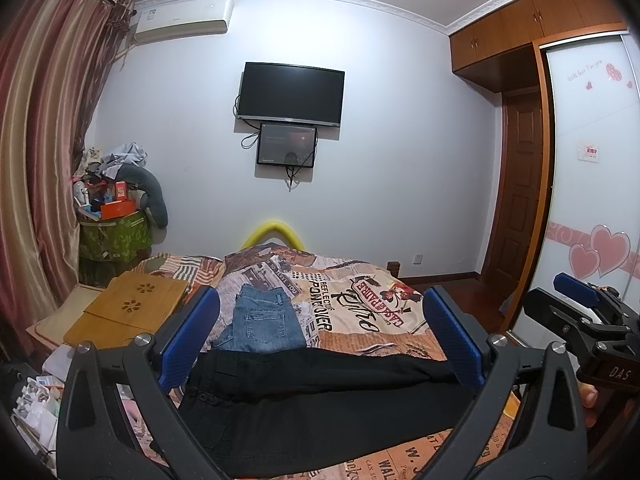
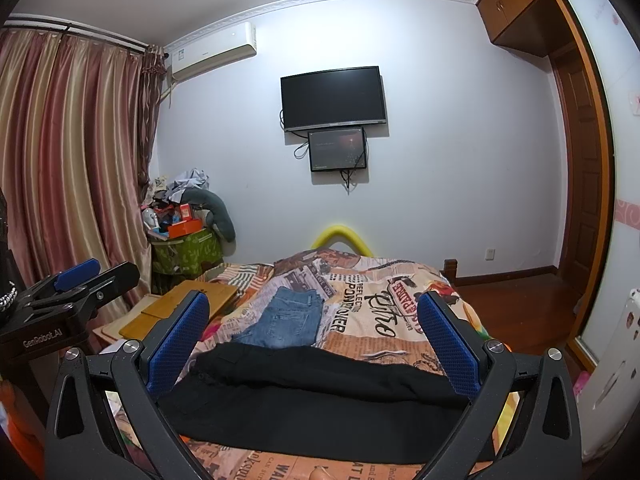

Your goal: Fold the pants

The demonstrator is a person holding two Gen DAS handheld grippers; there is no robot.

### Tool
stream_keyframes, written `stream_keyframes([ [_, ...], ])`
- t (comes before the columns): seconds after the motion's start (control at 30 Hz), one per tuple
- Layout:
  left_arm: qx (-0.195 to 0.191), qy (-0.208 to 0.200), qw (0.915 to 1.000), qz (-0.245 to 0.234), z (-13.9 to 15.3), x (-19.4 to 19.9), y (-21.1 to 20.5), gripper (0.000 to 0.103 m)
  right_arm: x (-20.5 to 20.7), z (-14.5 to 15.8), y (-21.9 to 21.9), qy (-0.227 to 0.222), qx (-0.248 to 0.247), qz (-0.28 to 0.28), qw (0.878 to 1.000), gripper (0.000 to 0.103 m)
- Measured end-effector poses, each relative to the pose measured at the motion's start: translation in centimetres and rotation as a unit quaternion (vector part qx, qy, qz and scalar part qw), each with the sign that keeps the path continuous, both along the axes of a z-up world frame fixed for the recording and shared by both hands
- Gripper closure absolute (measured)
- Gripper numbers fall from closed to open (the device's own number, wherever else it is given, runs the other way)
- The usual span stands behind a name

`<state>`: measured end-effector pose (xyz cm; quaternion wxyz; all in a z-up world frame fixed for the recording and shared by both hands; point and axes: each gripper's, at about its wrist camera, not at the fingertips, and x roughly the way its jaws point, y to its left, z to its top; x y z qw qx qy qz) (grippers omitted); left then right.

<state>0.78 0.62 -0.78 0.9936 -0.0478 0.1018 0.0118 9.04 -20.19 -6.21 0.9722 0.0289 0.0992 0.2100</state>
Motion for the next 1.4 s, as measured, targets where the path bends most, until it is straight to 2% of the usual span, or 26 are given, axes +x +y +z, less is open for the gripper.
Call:
stream_keyframes([
  [1.4, 0.006, -0.010, 0.9999, 0.003, 0.5, -0.6, -0.4, 0.000, -0.4, 1.2, 0.9, -0.009, -0.002, 0.000, 1.000, 0.000],
])
